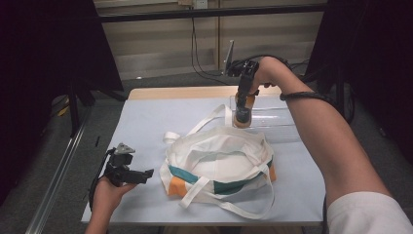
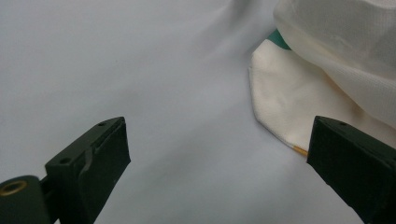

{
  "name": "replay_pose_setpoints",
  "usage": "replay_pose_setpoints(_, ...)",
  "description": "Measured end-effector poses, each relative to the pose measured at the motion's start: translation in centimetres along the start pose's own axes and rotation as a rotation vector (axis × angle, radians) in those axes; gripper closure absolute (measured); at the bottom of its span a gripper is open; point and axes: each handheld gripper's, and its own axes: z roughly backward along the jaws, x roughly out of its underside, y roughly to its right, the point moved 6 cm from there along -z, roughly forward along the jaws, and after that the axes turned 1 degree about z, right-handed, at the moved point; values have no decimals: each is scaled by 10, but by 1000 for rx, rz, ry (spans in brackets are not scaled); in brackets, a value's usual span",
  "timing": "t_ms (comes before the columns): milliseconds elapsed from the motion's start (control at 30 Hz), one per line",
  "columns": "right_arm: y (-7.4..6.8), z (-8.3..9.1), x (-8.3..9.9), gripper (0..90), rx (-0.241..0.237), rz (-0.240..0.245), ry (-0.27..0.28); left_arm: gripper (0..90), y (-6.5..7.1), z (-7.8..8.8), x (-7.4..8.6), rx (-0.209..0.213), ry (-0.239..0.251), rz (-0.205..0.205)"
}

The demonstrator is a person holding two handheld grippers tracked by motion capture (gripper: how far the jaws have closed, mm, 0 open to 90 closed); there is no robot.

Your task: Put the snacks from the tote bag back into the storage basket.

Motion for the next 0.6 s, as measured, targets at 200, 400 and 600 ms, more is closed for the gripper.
replay_pose_setpoints(200,0,-3,0,306,4,11,-11,55,0,0,0,-2,1,0)
replay_pose_setpoints(400,0,-6,0,306,1,9,-9,55,0,0,0,-2,14,6)
replay_pose_setpoints(600,0,-7,0,306,5,26,-16,55,-1,1,0,-9,8,3)
